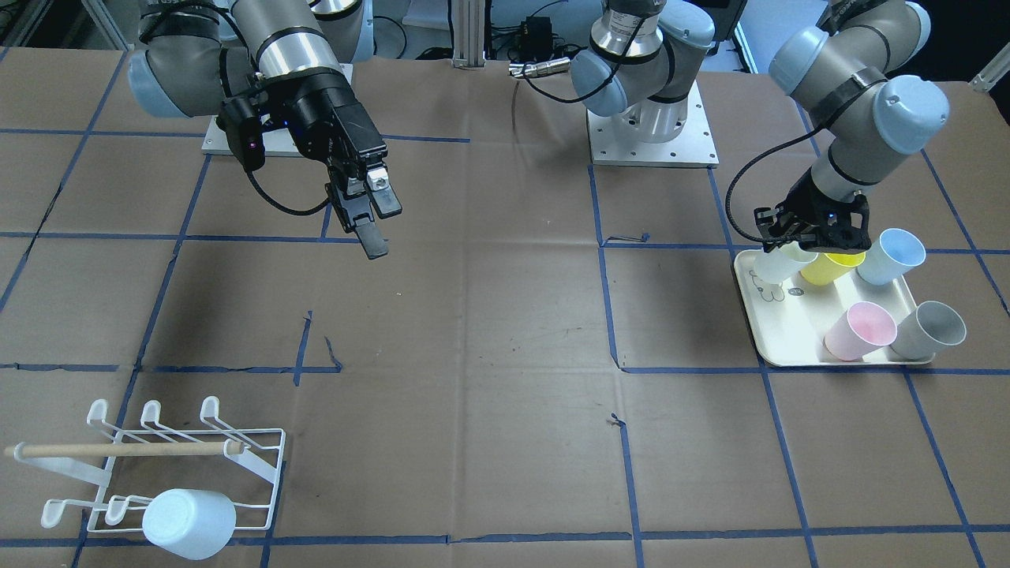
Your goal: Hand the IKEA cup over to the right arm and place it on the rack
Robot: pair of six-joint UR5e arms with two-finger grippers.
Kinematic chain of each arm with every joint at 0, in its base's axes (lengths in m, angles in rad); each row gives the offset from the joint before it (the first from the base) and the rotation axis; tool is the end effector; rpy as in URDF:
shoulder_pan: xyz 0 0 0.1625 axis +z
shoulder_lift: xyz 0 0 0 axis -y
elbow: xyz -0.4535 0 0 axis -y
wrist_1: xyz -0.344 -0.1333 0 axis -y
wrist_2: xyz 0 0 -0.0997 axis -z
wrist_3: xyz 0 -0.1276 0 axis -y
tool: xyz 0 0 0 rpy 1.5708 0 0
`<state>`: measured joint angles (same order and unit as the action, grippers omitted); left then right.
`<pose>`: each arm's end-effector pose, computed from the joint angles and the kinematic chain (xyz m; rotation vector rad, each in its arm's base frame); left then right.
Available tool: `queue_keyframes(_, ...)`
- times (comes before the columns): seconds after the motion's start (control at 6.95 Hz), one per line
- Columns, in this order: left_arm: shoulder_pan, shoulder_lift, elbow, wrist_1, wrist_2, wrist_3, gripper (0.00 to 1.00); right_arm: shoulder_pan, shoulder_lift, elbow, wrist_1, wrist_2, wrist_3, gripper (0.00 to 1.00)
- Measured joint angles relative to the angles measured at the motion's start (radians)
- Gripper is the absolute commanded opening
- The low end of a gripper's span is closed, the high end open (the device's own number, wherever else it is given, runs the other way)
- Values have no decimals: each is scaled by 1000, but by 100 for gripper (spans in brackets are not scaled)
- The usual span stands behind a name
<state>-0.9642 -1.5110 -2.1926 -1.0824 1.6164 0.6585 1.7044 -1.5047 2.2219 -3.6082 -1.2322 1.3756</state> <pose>0.0971 -0.3636 0.2974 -0.0839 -3.1308 -0.1352 0.2315 -0.4033 0.4556 0.8882 1.6689 -0.8404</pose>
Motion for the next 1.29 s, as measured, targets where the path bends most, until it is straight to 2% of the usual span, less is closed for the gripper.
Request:
queue_keyframes(0.29, -12, -11, 208, -217, -3, -2, 0, 6, -10, 1, -1, -37, 96, 100)
queue_keyframes(0.58, -65, -51, 456, -423, -5, -2, 0, 7, -6, 1, 4, -40, 108, 100)
queue_keyframes(0.86, -140, -135, 639, -488, -25, 4, 0, 7, 0, 0, 5, -41, 109, 100)
queue_keyframes(1.01, -170, -166, 691, -488, -80, 5, 0, 6, 0, 0, 5, -41, 109, 100)
queue_keyframes(1.15, -190, -183, 715, -475, -186, 9, 0, 6, 0, -1, 5, -41, 109, 100)
queue_keyframes(1.29, -201, -191, 717, -443, -337, 15, 0, 6, 0, -2, 5, -41, 109, 100)
